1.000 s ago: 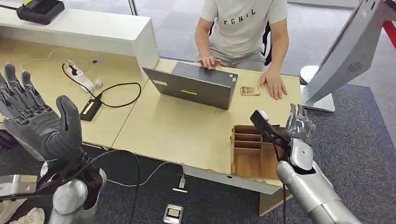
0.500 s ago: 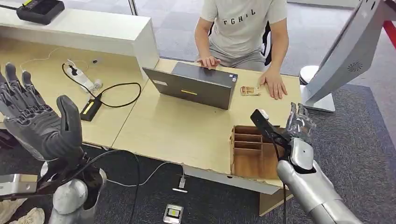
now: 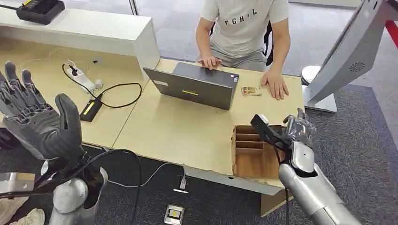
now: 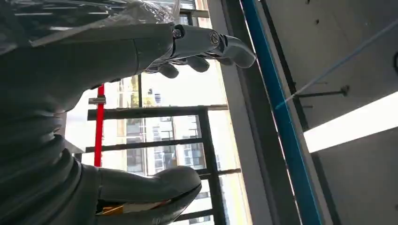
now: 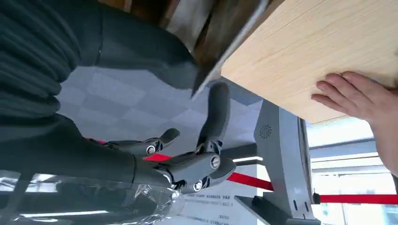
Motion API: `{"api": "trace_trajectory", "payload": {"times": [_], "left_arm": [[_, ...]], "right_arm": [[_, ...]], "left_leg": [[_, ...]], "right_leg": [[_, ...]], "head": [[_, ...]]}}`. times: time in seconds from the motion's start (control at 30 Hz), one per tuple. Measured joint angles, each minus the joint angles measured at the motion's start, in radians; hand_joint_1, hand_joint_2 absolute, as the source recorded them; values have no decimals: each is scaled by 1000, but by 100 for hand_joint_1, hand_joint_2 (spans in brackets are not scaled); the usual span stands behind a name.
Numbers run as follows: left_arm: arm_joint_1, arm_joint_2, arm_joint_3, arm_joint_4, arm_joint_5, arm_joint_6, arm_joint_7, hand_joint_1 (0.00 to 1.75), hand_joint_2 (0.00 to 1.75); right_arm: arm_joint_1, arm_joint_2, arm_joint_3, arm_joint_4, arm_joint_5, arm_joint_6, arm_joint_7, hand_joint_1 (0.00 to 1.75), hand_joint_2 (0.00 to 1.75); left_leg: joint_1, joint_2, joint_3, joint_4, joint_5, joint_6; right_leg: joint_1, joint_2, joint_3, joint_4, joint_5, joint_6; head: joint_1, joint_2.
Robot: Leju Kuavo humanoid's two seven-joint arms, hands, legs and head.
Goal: Pass the card to the sensor for recognition and then transmit it.
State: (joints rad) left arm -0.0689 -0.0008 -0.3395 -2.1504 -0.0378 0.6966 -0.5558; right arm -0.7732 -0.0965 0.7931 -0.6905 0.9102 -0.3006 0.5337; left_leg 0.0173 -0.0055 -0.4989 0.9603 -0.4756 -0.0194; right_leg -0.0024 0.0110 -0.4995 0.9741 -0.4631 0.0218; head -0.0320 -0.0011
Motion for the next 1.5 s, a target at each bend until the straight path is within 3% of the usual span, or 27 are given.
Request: {"api": "trace_trajectory", "payload": {"times": [0.2, 0.23, 0.27, 0.3, 0.33, 0.37, 0.4, 0.73, 1.1, 1.33, 1.5], "left_arm": [[-7, 0, -2, 5, 5, 0, 5, 0, 175], [-9, 0, -4, 6, 5, 0, 6, 0, 175], [-12, 0, -6, 8, 7, 0, 8, 0, 175], [-15, 0, -8, 10, 8, 0, 8, 0, 175], [-18, 0, -9, 12, 8, 0, 8, 0, 175], [-20, 0, -10, 14, 10, 0, 8, 0, 175], [-21, 0, -11, 16, 11, 0, 8, 0, 175], [-25, 1, -18, 29, 11, 0, 8, 0, 175], [-24, 2, -18, 38, 28, 0, 2, 0, 175], [-25, 16, -34, 50, 40, 0, 0, 0, 175], [-29, 19, -39, 55, 49, 0, -1, 0, 175]], "right_arm": [[5, -8, -2, -11, 3, 0, 7, 155, 175], [8, -11, -3, -17, 3, -1, 9, 134, 175], [12, -13, -6, -19, 3, -2, 10, 103, 175], [15, -15, -8, -24, 2, -3, 11, 103, 175], [16, -17, -10, -27, 2, -3, 12, 42, 175], [19, -20, -12, -31, 2, -3, 14, 10, 175], [21, -21, -15, -35, 0, -3, 16, 0, 175], [33, -40, -33, -74, 5, -16, 25, 0, 175], [50, -81, -44, -167, 75, 46, 85, 0, 175], [77, -147, -95, -345, 70, 49, 105, 0, 175], [78, -187, -134, -544, 140, 35, 109, 0, 175]], "left_leg": [[0, 0, 0, 0, 0, 0], [0, 0, 0, 0, 0, 0], [0, 0, 0, 0, 0, 0], [0, 0, 0, 0, 0, 0], [0, 0, 0, 0, 0, 0], [0, 0, 0, 0, 0, 0], [0, 0, 0, 0, 0, 0], [0, 0, 0, 0, 0, 0], [0, 0, -1, 1, 0, 0], [0, 0, -2, 1, 0, 0], [0, 0, -2, 1, 0, 0]], "right_leg": [[0, 0, -1, 0, 0, 0], [0, 0, -1, 0, 0, 0], [0, 0, -1, 0, 0, 0], [0, 0, -1, 0, 0, 0], [0, 0, -1, 0, 0, 0], [0, 0, -1, 0, 0, 0], [0, 0, -1, 0, 0, 0], [0, 0, 0, 0, 0, 0], [0, 0, -1, 0, 0, 0], [0, 0, -2, 0, 0, 0], [0, 0, -3, 0, 0, 0]], "head": [[0, 0], [0, 0], [0, 0], [0, 0], [0, 0], [0, 0], [0, 0], [0, 0], [0, 0], [0, 0], [0, 0]]}}
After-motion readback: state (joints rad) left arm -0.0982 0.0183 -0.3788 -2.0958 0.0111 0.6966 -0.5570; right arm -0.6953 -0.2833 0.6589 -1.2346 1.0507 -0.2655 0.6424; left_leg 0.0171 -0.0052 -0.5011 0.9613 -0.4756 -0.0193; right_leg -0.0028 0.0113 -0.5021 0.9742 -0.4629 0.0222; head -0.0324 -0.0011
